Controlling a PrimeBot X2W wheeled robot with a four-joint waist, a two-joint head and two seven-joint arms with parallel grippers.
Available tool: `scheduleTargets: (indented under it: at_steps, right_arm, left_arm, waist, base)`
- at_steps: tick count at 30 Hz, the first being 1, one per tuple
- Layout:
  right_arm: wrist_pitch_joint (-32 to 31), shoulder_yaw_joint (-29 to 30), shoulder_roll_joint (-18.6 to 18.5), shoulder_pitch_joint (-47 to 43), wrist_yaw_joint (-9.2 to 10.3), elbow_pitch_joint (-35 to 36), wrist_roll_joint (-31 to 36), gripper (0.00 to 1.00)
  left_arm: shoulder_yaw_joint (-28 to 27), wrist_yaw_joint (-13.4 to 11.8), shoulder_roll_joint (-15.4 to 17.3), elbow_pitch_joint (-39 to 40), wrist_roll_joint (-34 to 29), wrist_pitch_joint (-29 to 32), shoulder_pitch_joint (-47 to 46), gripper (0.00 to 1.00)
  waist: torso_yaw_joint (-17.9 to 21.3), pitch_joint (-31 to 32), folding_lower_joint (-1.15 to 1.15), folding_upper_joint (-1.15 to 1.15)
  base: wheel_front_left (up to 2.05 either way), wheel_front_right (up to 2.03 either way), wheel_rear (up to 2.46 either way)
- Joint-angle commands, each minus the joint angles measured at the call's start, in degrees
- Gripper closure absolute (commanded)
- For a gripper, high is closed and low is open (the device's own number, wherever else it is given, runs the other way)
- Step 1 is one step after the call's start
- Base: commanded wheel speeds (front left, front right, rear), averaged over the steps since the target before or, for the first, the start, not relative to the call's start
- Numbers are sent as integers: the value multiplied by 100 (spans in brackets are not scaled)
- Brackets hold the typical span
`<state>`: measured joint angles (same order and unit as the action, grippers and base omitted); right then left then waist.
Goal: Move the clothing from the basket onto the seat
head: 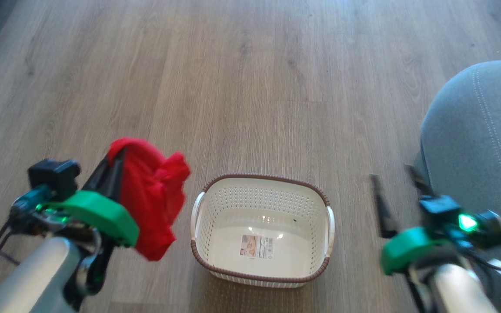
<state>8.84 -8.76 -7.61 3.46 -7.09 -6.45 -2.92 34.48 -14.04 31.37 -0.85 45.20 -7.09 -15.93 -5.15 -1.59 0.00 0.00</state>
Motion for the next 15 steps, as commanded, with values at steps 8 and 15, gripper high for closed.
scheduleTargets:
  at_steps: [8,15]
  right_arm:
    - [-111,-2189,-395,1297,-40,-232,-574,0]
    - [-153,-3426,-685,1991,-40,-312,-1189,0]
  left_arm:
    - [483,408,-393,213,-382,244,-976,100]
    - [1058,862,-724,69,-583,305,-1213,100]
  waist:
    - [-104,31,0,0]
    - [-127,85,0,0]
  base:
    - [0,0,0]
    - [0,0,0]
